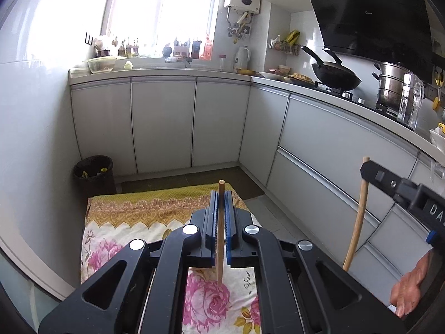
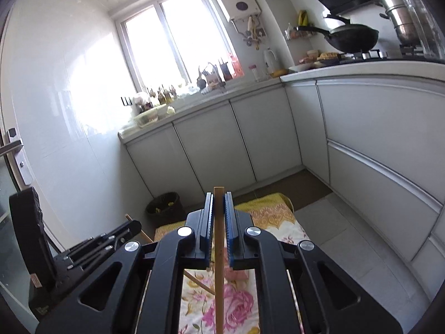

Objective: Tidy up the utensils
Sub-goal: 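Carry both chopsticks over the pink mesh cup and lower them in, then open both tools to drop the chopsticks into the cup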

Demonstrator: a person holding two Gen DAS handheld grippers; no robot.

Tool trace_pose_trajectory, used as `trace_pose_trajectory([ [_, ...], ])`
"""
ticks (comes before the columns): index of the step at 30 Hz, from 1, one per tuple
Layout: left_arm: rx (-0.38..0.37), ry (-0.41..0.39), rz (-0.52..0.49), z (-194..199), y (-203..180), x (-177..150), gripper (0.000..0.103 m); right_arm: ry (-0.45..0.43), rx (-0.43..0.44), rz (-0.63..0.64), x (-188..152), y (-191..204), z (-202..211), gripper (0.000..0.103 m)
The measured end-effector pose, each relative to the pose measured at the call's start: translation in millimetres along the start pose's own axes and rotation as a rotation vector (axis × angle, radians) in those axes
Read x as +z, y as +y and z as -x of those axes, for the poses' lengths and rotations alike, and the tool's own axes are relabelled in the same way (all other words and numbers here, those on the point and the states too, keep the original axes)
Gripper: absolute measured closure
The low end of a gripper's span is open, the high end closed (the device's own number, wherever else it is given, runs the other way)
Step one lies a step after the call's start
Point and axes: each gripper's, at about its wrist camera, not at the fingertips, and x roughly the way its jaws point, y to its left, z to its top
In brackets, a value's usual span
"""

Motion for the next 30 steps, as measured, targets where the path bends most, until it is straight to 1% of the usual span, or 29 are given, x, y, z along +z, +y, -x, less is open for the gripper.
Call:
trace_pose_trajectory([
  [5,0.033,-0.051,-0.004,-27,7,23,0.1,-0.089,0.021,-0.007,33,11,-37,0.095],
  [10,0.064,-0.056,-0.003,-68,18,30,0.1,-0.13,0.022,-0.01,37,9,-84,0.095],
  [15,0.073,0.002,0.017,-112,31,19,0.099,-0.124,0.012,-0.032,24,-5,-132,0.095],
  [17,0.047,0.05,0.035,-128,39,12,0.098,-0.12,0.005,-0.04,21,-9,-149,0.095],
  [18,0.048,0.066,0.038,-132,41,8,0.094,-0.117,0.001,-0.042,19,-10,-155,0.095],
  [19,0.041,0.07,0.039,-134,44,5,0.082,-0.116,-0.004,-0.042,17,-11,-161,0.095],
  [21,0.026,0.064,0.046,-132,49,2,0.076,-0.117,-0.006,-0.044,13,-13,-171,0.095],
  [25,0.029,0.02,0.052,-118,55,5,0.076,-0.139,-0.007,-0.039,9,-6,-178,0.095],
  [30,0.057,-0.034,0.071,-100,65,15,0.076,-0.17,-0.012,-0.021,6,4,-185,0.095],
])
